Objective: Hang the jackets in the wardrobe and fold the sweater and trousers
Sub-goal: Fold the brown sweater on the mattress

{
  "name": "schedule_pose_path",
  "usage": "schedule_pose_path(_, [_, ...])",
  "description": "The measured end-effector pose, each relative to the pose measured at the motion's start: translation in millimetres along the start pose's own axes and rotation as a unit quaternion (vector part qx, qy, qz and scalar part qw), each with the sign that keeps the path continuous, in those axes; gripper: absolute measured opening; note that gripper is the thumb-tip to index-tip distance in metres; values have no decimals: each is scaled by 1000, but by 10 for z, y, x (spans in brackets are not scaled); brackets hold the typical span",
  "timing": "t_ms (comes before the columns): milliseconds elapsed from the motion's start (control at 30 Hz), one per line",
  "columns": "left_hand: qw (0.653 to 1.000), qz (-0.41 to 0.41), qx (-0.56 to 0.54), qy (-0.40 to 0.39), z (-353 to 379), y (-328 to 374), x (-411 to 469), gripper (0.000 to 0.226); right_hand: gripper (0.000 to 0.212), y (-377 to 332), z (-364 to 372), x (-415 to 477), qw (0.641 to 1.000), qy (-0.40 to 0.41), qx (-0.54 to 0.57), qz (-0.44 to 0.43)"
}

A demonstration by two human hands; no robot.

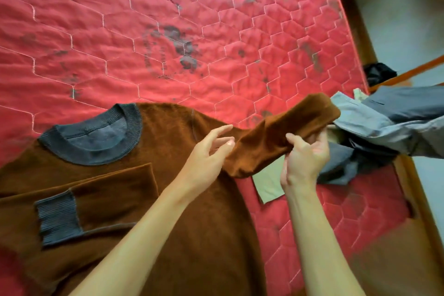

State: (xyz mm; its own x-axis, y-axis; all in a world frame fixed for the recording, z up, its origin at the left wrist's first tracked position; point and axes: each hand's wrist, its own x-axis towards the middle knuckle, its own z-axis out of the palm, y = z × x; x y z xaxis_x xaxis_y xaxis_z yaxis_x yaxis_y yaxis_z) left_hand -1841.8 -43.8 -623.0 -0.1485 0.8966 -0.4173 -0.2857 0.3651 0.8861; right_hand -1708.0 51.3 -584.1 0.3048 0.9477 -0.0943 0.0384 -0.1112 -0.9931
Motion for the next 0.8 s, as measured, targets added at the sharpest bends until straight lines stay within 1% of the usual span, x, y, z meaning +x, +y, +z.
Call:
schedule_pose_path(67, [998,22,-46,-25,71,150,-88,42,63,-39,7,-265,998,-22,-56,-29])
schedule_pose_path(100, [996,35,-77,-39,69,225,-120,45,64,-11,-7,-411,993,-46,-91,-53])
schedule_pose_path(167, [986,45,-145,-61,2,344,-214,50,57,40,24,-708,976,-118,-147,-106])
schedule_pose_path(200, [982,33,-175,-60,-8,401,-296,53,52,48,72,-874,962,-153,-177,-140])
schedule_pose_path(233, [980,19,-198,-29,55,339,-374,55,49,94,127,-1017,945,-198,-194,-174])
schedule_pose_path(267, [968,-41,-247,2,48,313,-413,58,50,149,192,-1158,927,-246,-207,-195])
schedule_pose_path(300, [960,-86,-265,32,-84,380,-505,55,52,212,266,-1291,905,-292,-219,-219])
schedule_pose_path(333, [983,-89,-91,135,-165,272,-534,47,51,295,347,-1415,889,-322,-229,-230])
schedule_pose_path(367, [970,-80,-87,214,-210,134,-564,41,50,396,415,-1532,879,-345,-234,-232])
schedule_pose_path(400, [954,-58,-226,190,-282,68,-644,40,48,503,482,-1653,869,-366,-240,-229])
schedule_pose_path(433, [950,-21,-196,241,-464,-58,-703,34,47,624,540,-1777,858,-386,-249,-230])
schedule_pose_path(467, [940,-20,-167,296,-737,-197,-736,24,46,748,597,-1911,844,-404,-263,-235])
schedule_pose_path(500, [928,-37,-139,344,-1017,-315,-807,14,45,873,652,-2049,827,-427,-278,-236])
schedule_pose_path(567, [908,-73,-137,389,-1344,-664,-931,9,48,1104,747,-2306,789,-474,-312,-236])
schedule_pose_path(633, [882,-123,-187,416,-1620,-984,-1076,13,56,1350,792,-2518,750,-512,-352,-228])
schedule_pose_path(667, [860,-150,-229,430,-1745,-1126,-1154,23,58,1493,776,-2591,732,-522,-378,-223])
schedule_pose_path(733, [815,-180,-296,465,-2013,-1359,-1320,36,54,1759,704,-2637,703,-523,-434,-209])
schedule_pose_path(800, [763,-180,-379,492,-2245,-1578,-1464,38,46,1928,634,-2585,685,-511,-481,-198])
